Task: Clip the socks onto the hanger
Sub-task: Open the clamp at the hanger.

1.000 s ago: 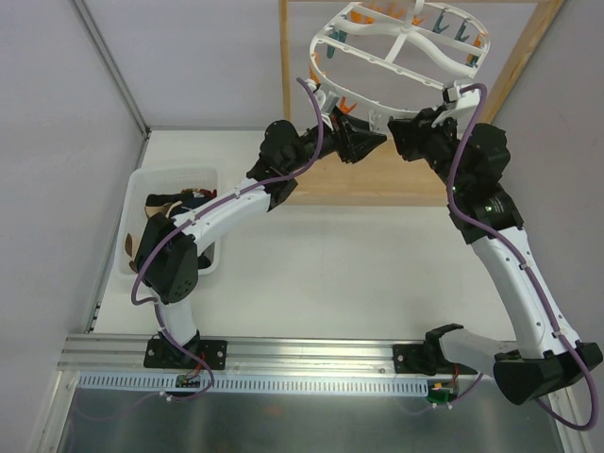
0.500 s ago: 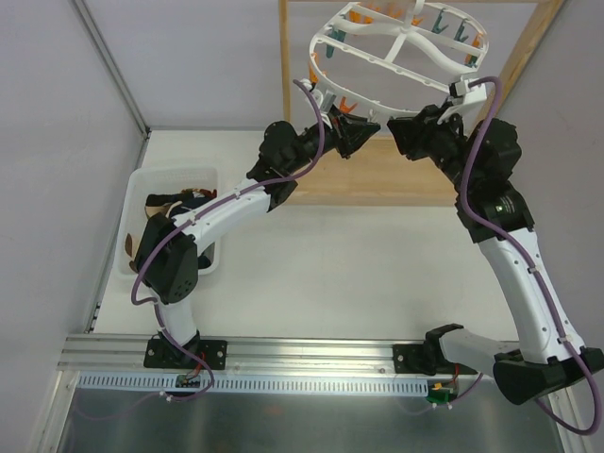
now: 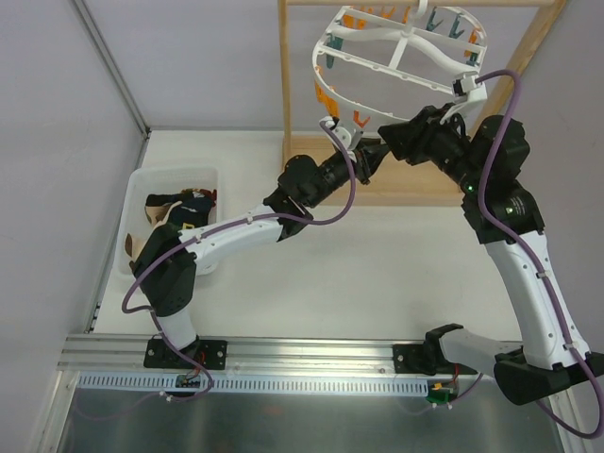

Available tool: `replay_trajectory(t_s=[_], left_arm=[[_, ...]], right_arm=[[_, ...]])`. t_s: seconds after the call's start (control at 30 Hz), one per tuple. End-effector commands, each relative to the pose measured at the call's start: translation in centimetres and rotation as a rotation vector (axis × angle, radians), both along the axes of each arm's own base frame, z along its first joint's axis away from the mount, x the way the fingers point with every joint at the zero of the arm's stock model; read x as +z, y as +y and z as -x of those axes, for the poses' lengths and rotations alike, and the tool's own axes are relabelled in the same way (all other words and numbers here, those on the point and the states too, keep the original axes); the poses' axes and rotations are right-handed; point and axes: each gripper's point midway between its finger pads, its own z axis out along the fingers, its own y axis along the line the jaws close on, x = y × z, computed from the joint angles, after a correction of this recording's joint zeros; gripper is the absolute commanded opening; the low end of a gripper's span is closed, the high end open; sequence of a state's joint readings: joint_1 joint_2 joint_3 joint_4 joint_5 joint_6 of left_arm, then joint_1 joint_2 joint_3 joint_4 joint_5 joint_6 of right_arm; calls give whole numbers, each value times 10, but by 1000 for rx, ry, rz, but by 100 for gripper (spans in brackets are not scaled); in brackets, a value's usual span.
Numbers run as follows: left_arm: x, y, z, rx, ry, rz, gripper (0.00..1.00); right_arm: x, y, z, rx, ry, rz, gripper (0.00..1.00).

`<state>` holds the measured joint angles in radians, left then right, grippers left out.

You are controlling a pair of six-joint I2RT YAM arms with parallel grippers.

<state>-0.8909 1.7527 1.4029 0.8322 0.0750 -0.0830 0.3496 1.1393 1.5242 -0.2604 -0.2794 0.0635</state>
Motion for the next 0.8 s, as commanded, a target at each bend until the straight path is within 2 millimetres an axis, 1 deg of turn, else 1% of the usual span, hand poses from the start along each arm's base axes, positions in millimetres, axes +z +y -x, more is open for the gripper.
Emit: replay_trajectory(t_s=[0.0,0.07,0.1,0.17,0.23,0.27,0.33,0.37,0.4,0.47,0.5,0.63,0.67,0.7,0.77], left_arm=[[45,29,1,150,-100,77,0],[47,32,1,175,-96,89,0],[46,35,-1,201,-93,91,0],[48,34,2,220,-100,96,0],[49,36,-1,269,-113,84,0],[48,31,3,272,-120,79,0],[50,32,2,317,-141,65,0],[47,30,3,331,-154,48,0],[50,29,7,337,-162,60,0],[46,29,6,373,-161,60,0],[49,27,10,386,-177,63,0],[48,23,10,450,-196,43,0],[45,20,9,456,-197,33,0],[46,20,9,470,-201,30,0],[43,16,10,471,-199,26,0]], right_arm=[[8,-4,9,-23,14,-9,39],[3,-7,10,-41,28,13,40],[2,-12,10,-69,28,18,40],[-1,-15,11,-84,35,39,42],[-4,-18,11,-109,48,49,46],[-3,-17,11,-112,48,50,47],[-5,-16,10,-119,52,54,51],[-6,-16,9,-122,53,55,53],[-7,-18,7,-142,52,59,54],[-8,-17,3,-156,50,53,55],[-10,-19,1,-173,57,47,55],[-2,-20,-2,-195,33,4,56],[-1,-20,-3,-202,29,-5,56],[2,-27,-3,-243,20,-17,56],[8,-30,-3,-260,-2,-41,57]])
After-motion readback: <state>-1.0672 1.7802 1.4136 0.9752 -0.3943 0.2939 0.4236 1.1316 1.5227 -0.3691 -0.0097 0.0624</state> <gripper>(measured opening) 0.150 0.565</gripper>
